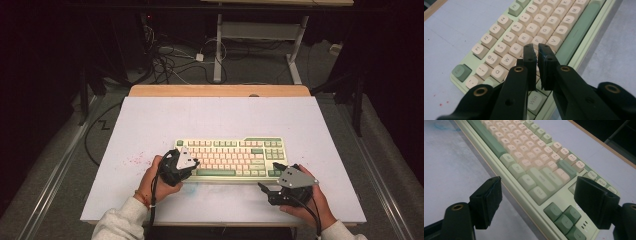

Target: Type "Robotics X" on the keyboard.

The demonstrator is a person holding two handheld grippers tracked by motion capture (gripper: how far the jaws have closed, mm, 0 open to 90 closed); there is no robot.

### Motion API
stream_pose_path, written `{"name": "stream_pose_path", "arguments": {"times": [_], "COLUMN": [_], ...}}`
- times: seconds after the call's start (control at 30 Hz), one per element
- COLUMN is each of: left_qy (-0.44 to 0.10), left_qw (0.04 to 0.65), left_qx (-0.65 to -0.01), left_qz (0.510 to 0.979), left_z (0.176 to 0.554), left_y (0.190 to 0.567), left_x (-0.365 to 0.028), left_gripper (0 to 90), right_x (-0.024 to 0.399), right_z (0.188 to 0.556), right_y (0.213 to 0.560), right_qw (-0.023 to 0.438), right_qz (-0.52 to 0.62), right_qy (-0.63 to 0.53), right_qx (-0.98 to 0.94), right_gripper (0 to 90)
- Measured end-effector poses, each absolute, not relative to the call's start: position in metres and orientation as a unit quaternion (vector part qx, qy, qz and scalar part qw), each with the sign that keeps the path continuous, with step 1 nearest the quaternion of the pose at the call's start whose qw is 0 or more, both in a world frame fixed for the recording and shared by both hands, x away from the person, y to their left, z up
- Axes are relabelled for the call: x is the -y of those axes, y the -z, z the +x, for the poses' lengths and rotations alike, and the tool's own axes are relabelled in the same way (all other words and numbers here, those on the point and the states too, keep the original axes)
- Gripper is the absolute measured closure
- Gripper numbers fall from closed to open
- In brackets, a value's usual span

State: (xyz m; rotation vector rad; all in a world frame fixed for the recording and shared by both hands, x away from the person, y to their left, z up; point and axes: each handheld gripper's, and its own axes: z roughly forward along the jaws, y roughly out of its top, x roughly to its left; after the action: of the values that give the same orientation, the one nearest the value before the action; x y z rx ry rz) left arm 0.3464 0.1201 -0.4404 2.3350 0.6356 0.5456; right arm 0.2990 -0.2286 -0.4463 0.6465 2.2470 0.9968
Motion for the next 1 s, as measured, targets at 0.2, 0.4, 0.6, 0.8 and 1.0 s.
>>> {"name": "stream_pose_path", "arguments": {"times": [0.2,0.4,0.6,0.8,1.0], "left_qy": [-0.203,-0.198,-0.199,-0.194,-0.192], "left_qw": [0.327,0.330,0.325,0.317,0.310], "left_qx": [-0.256,-0.259,-0.260,-0.265,-0.263], "left_qz": [0.887,0.886,0.887,0.890,0.893], "left_z": [0.355,0.363,0.370,0.376,0.376], "left_y": [0.441,0.441,0.443,0.447,0.448], "left_x": [-0.125,-0.121,-0.116,-0.117,-0.116], "left_gripper": [82.5,82.4,82.4,82.4,82.4], "right_x": [0.228,0.227,0.226,0.226,0.226], "right_z": [0.299,0.299,0.300,0.300,0.299], "right_y": [0.446,0.448,0.449,0.449,0.450], "right_qw": [0.293,0.291,0.289,0.288,0.286], "right_qz": [0.243,0.242,0.243,0.241,0.243], "right_qy": [-0.375,-0.374,-0.372,-0.372,-0.371], "right_qx": [-0.845,-0.847,-0.848,-0.849,-0.850], "right_gripper": [22.7,22.7,22.7,22.7,22.8]}}
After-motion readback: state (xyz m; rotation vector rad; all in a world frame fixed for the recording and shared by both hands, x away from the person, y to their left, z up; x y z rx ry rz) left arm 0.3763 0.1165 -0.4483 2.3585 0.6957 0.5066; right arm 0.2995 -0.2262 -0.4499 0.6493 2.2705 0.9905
